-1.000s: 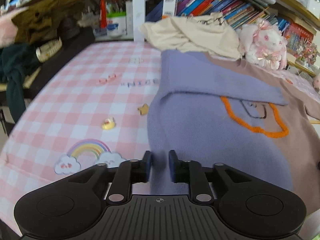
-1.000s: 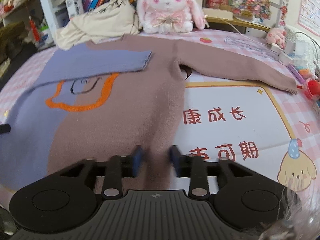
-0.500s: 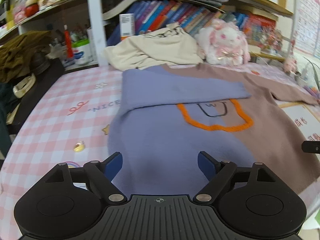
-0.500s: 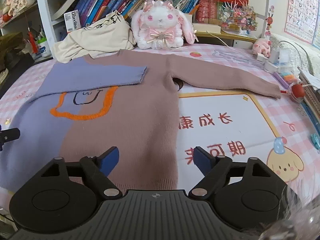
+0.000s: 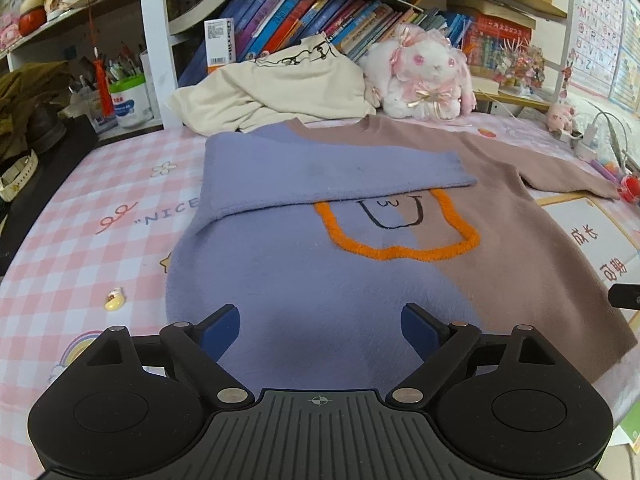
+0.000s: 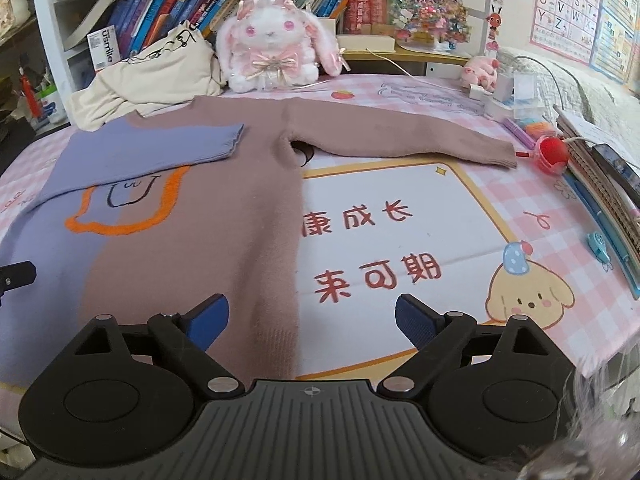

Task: Fold clothes
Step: 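Reach the right gripper to the mauve sleeve cuff and grasp it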

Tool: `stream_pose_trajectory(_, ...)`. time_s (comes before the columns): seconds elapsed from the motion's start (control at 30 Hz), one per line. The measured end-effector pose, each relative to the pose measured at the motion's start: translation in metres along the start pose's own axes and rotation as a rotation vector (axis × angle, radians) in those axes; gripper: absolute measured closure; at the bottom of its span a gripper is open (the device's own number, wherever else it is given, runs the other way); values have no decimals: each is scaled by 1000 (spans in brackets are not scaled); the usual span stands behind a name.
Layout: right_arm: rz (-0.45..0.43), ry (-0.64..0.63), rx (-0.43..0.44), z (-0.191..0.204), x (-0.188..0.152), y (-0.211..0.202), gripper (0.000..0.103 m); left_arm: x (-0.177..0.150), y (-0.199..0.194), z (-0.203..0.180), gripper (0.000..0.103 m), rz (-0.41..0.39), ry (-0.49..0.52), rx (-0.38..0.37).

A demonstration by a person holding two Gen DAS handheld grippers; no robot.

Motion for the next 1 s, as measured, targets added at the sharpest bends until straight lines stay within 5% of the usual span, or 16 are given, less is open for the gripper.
stream_pose_trajectory(0.27,-11,-16,21,-31,9,17,13,5,15,-24,13,9,-39,45)
stream_pose_trajectory(1.0,-31,82,71,-221,34,88,13,-15,23,-123,13,29,-117,246)
Point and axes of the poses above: each gripper's, at about its wrist camera, not at the fingertips, and y roughly the way its jaws point, z to its left, x to its top, the point moved 9 cm from there along y, roughly the way its jaws point, and after that the axes turned 15 degrees about -y, right-handed, at the moved point
